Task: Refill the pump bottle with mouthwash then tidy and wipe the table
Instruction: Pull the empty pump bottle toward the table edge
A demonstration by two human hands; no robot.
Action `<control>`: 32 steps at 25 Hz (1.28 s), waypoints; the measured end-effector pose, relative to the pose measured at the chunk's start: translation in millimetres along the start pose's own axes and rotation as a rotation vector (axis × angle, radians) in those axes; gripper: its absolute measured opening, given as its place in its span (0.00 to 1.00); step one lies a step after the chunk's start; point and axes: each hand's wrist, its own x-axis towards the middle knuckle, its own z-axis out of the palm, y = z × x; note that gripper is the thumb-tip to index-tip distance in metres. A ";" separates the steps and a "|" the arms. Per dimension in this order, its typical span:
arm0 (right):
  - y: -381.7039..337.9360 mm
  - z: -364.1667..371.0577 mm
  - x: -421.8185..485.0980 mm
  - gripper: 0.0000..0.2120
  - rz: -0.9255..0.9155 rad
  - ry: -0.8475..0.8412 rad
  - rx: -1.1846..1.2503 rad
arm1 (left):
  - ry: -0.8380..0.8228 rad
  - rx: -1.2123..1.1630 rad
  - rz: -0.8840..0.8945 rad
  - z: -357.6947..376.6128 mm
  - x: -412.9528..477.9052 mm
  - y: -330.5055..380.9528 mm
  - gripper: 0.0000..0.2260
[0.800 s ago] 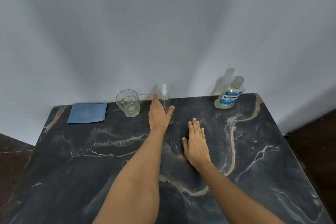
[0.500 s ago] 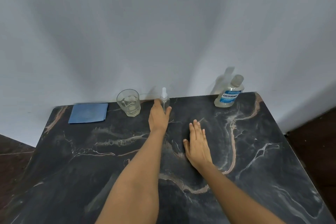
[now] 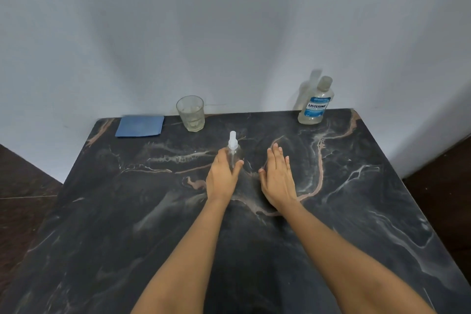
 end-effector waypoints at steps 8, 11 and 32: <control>-4.7 8.8 -37.3 0.25 -0.054 0.145 0.007 | 0.107 -0.009 0.133 3.4 -58.2 -15.9 0.19; -8.4 8.9 -71.5 0.24 -0.088 0.180 0.025 | 0.139 -0.008 0.150 3.5 -95.0 -18.2 0.20; 10.2 -9.4 -180.7 0.24 -0.073 0.205 0.025 | 0.225 -0.090 0.040 -4.6 -241.1 -12.4 0.34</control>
